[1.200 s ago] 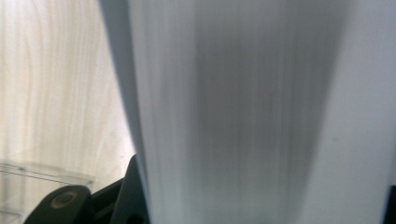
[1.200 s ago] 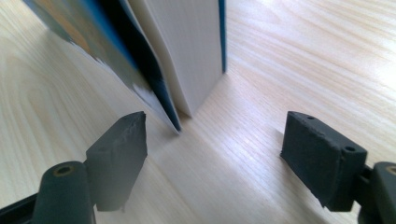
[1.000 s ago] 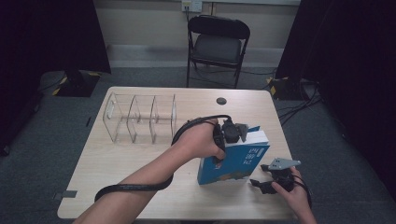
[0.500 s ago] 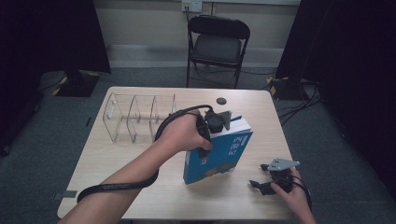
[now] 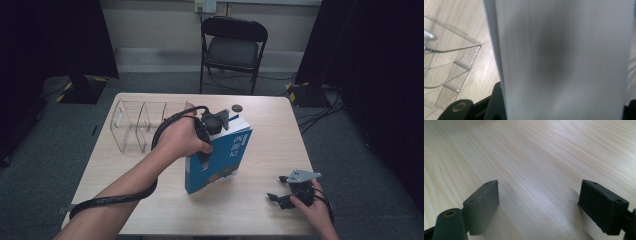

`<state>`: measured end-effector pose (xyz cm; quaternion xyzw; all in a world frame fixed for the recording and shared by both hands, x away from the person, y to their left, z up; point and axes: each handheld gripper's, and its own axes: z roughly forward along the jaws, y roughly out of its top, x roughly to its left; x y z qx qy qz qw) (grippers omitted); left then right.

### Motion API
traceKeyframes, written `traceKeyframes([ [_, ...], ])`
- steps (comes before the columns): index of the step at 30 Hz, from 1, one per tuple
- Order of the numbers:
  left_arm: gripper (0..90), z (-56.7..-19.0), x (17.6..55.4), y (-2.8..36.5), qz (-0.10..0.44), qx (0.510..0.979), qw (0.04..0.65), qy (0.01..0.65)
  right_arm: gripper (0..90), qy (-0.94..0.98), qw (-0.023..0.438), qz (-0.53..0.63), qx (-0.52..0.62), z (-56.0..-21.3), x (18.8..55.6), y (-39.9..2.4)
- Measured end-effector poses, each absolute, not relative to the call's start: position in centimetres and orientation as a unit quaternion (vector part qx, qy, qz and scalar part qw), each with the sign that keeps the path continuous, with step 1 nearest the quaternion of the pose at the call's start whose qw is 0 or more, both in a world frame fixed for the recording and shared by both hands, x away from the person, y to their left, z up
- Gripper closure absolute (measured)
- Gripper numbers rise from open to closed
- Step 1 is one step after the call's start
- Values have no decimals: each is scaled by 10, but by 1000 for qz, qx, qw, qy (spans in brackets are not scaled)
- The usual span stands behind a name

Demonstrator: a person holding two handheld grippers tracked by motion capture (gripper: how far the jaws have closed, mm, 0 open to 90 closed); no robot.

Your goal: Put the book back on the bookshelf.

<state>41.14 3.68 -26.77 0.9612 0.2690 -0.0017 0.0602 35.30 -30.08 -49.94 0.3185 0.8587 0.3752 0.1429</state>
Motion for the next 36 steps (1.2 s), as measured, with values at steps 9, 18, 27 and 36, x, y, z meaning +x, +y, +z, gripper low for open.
traceKeyframes([
  [9, 621, -260, 415, 58, 5, 956, 58, 289, 156, 858, 141, 377, 318, -500, 353, -301],
  [18, 622, -258, 416, 80, 2, 948, 66, 313, 156, 858, 141, 377, 318, -500, 353, -301],
  [27, 622, -261, 417, 106, 2, 940, 64, 335, 156, 858, 141, 378, 318, -500, 353, -301],
  [36, 623, -264, 417, 128, -6, 930, 65, 363, 156, 858, 141, 377, 319, -500, 353, -301],
])
